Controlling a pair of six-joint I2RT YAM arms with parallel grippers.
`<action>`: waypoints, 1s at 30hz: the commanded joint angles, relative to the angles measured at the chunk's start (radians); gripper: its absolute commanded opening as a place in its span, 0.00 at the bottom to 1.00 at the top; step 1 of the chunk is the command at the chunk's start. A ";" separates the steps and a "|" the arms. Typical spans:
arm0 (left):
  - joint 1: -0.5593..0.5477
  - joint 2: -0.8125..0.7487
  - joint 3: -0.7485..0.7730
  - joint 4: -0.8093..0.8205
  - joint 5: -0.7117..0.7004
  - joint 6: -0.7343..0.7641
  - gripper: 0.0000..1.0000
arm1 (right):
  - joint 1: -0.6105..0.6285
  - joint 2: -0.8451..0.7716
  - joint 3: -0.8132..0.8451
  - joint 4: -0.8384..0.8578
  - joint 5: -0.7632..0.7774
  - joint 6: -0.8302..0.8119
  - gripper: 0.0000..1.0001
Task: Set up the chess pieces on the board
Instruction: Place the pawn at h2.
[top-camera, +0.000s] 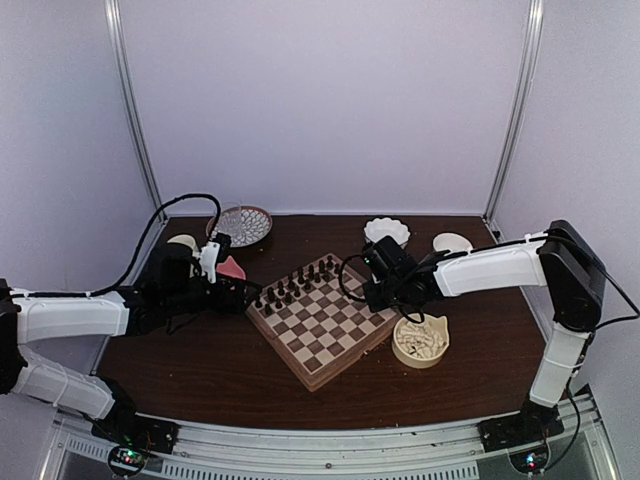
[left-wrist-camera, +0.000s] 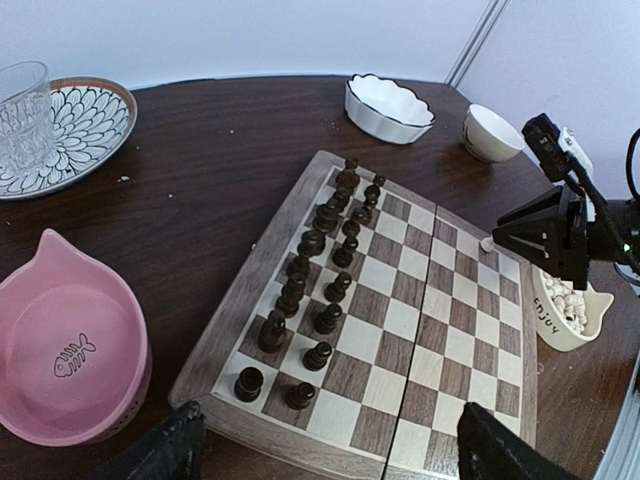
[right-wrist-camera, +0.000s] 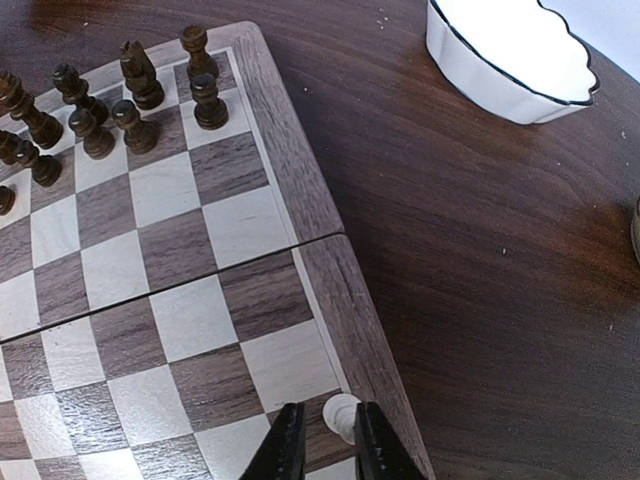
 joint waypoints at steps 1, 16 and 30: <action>-0.006 0.006 0.031 0.017 -0.009 0.016 0.87 | 0.008 -0.016 0.003 -0.019 0.020 0.011 0.24; -0.006 -0.006 0.026 0.016 -0.012 0.021 0.88 | 0.006 -0.054 -0.004 -0.018 0.043 -0.018 0.34; -0.006 0.002 0.031 0.016 -0.004 0.019 0.88 | -0.003 -0.050 0.000 -0.028 0.019 -0.004 0.34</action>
